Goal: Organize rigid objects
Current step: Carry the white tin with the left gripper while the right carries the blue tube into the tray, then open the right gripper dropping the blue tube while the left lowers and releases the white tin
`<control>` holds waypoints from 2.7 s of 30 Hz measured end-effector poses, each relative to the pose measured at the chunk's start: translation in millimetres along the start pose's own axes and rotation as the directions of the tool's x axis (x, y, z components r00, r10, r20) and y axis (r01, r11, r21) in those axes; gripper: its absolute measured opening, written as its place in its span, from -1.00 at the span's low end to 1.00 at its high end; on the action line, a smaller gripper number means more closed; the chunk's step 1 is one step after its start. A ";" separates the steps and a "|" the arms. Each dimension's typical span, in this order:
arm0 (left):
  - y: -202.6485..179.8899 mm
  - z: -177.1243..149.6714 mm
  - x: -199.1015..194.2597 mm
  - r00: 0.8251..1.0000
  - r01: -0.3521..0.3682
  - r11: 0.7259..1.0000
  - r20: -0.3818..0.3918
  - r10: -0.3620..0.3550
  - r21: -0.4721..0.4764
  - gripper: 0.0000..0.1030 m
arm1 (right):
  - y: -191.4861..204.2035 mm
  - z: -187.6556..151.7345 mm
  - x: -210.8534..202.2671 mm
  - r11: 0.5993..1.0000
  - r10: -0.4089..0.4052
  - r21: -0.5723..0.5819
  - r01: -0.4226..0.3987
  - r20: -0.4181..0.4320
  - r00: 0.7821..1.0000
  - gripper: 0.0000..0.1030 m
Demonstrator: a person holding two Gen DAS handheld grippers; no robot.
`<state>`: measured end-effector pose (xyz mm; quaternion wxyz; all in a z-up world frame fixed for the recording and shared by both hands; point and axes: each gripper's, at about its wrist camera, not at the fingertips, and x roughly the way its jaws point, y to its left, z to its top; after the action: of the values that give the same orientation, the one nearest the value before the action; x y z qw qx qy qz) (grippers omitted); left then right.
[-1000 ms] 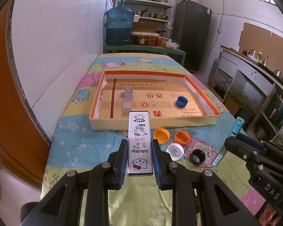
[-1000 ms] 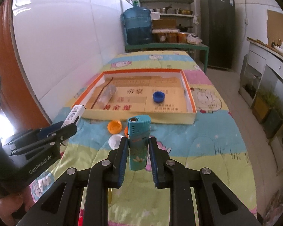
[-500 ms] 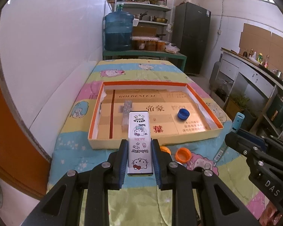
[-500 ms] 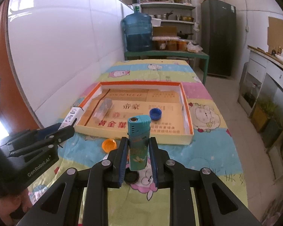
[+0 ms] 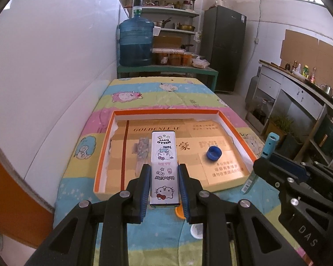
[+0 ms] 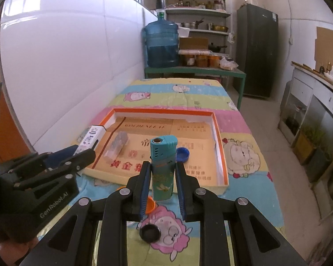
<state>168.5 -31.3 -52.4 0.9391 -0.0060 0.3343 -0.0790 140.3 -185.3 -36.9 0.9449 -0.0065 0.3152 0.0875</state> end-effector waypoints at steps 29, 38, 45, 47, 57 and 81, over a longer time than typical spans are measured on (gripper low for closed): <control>-4.0 42.4 49.4 1.000 -0.027 1.000 0.014 0.027 -0.010 -0.51 | -12.9 38.2 45.4 1.000 0.008 -0.009 -0.008 0.027 1.000 -0.56; -1.7 54.9 67.0 0.999 -0.053 0.999 0.004 0.053 -0.004 -0.51 | -18.8 52.0 61.6 0.999 0.005 -0.035 -0.004 0.030 1.000 -0.56; 2.7 68.0 81.5 0.998 -0.059 0.998 0.000 0.059 -0.003 -0.51 | -32.6 61.0 81.0 0.999 0.008 -0.050 -0.007 0.016 1.000 -0.56; 3.5 71.6 85.1 0.998 -0.057 0.998 -0.003 0.057 -0.006 -0.51 | -40.3 63.2 87.5 0.999 0.031 -0.042 -0.031 0.006 1.000 -0.56; 2.4 79.4 123.0 0.996 0.003 1.000 -0.090 -0.004 -0.021 -0.51 | -78.2 76.2 130.5 0.997 0.068 -0.015 -0.069 -0.070 0.995 -0.56; -9.1 73.7 198.1 0.959 0.044 0.998 -0.279 -0.053 -0.039 -0.51 | -82.7 77.3 222.9 0.985 0.160 -0.017 -0.173 -0.300 0.941 -0.59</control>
<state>364.8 -73.5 -118.9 0.8800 -0.0181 0.4646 -0.0967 375.4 -225.5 -111.6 0.8756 -0.0132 0.4511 0.1720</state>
